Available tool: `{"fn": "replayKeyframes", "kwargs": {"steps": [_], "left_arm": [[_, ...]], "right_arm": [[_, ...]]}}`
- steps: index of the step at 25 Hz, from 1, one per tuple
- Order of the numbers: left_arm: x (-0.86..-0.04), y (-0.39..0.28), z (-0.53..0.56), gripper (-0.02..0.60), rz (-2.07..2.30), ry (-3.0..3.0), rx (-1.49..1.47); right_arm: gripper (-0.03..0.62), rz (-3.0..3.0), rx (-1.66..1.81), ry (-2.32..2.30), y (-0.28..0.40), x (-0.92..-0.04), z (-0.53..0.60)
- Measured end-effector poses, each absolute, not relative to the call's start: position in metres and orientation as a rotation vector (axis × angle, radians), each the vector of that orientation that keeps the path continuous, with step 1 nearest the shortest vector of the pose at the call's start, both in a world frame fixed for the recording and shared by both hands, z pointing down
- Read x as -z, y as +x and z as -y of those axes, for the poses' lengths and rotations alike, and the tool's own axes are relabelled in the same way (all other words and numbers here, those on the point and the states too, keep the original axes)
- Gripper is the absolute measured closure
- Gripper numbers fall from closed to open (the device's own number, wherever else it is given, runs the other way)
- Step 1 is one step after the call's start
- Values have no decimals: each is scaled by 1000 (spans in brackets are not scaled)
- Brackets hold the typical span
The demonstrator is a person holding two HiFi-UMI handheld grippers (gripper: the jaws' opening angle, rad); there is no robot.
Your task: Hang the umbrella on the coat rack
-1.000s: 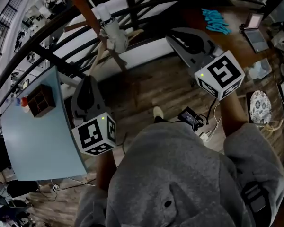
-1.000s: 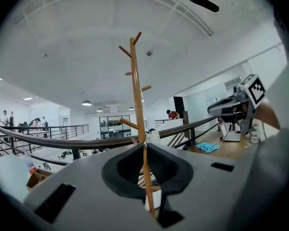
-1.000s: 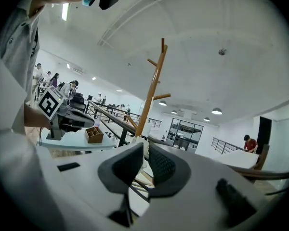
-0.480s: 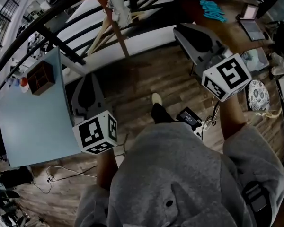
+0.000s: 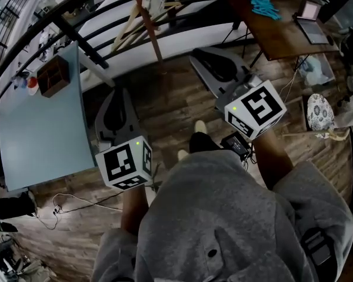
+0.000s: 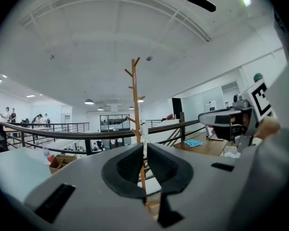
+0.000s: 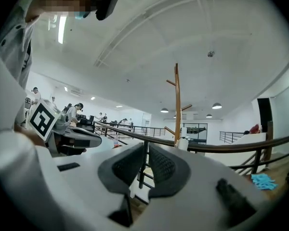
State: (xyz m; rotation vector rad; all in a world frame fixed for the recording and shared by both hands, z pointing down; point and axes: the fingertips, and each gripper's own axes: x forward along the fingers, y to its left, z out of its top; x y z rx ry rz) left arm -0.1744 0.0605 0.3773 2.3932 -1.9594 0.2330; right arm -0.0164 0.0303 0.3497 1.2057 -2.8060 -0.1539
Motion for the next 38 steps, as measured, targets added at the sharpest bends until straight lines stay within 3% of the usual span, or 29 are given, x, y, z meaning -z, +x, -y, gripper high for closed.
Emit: {"fn": "replayKeyframes", "kwargs": {"steps": [22, 38], "left_arm": [[-377, -25, -137, 548, 1884, 2464, -284], [-373, -3, -152, 548, 1936, 2444, -261]], "right_arm": [[549, 2727, 41, 1332, 124, -367, -103], [549, 2771, 66, 1292, 145, -362, -115]]}}
